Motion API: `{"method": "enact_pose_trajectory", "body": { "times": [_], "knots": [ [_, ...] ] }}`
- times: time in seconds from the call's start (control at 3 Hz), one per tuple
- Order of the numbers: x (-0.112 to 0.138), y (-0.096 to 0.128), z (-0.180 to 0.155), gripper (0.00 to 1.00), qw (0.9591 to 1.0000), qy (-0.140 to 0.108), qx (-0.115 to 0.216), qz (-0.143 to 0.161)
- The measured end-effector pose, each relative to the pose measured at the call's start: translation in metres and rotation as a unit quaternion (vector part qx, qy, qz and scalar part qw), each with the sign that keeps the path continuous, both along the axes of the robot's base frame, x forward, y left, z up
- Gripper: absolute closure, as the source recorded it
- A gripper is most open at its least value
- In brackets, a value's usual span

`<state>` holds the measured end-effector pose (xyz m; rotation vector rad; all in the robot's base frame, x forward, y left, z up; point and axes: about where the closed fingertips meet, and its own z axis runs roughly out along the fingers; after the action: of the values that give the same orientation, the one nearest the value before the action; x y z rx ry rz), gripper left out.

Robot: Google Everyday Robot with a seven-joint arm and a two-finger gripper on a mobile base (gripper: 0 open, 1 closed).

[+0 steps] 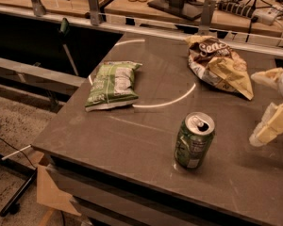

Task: Knock green can over

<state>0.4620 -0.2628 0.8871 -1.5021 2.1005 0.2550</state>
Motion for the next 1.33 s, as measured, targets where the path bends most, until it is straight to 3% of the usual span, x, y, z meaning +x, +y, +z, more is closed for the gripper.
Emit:
{"method": "enact_pose_trajectory", "body": {
  "times": [0.33, 0.67, 1.0, 1.33],
  "knots": [
    [0.000, 0.010, -0.038, 0.00, 0.9813, -0.042, 0.180, 0.054],
    [-0.015, 0.012, -0.022, 0.00, 0.9351, -0.079, 0.337, 0.077],
    [-0.014, 0.022, -0.002, 0.00, 0.9102, -0.087, 0.396, 0.082],
    [-0.014, 0.022, -0.002, 0.00, 0.9113, -0.087, 0.394, 0.081]
  ]
}}
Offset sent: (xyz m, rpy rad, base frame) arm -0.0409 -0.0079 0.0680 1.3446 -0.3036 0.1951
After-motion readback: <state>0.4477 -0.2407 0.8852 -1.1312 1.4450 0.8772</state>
